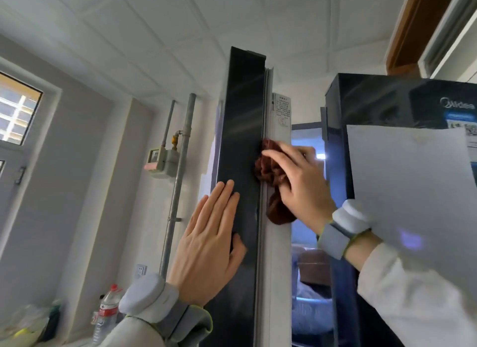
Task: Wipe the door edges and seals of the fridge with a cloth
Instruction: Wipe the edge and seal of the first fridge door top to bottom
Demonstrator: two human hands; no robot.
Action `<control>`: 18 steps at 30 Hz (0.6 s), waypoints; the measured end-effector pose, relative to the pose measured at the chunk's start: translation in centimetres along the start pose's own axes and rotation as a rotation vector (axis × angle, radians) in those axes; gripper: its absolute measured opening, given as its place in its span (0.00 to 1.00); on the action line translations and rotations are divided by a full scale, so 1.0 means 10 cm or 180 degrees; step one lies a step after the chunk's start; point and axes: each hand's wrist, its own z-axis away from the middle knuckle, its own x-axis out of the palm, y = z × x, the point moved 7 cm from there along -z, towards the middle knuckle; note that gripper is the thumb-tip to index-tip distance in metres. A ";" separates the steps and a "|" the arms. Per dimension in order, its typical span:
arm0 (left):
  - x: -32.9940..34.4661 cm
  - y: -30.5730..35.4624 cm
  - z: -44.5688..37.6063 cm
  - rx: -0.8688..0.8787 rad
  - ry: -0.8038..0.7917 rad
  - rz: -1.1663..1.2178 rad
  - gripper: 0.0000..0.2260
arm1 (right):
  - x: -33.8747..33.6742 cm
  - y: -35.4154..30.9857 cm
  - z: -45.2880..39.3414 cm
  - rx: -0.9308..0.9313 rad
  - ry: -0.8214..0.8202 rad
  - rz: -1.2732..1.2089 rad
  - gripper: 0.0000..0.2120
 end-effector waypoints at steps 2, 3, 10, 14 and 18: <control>0.00 -0.03 -0.09 0.0014 0.0067 -0.0047 0.25 | 0.00 0.09 -0.32 0.0135 0.0053 0.0106 0.26; 0.01 -0.03 -0.10 0.0038 0.0078 -0.0056 0.25 | 0.00 0.10 -0.41 0.0169 0.0099 0.0157 0.26; -0.01 -0.12 -0.04 0.0027 0.0158 0.0074 0.26 | 0.04 -0.23 0.17 -0.0007 0.0111 0.0114 0.24; -0.06 -0.18 -0.02 0.0014 0.0126 0.0101 0.25 | 0.00 -0.65 0.93 -0.0195 -0.0140 0.0180 0.22; -0.08 -0.24 -0.01 0.0021 0.0166 0.0090 0.25 | -0.02 -0.81 1.12 -0.0493 -0.0249 0.0198 0.20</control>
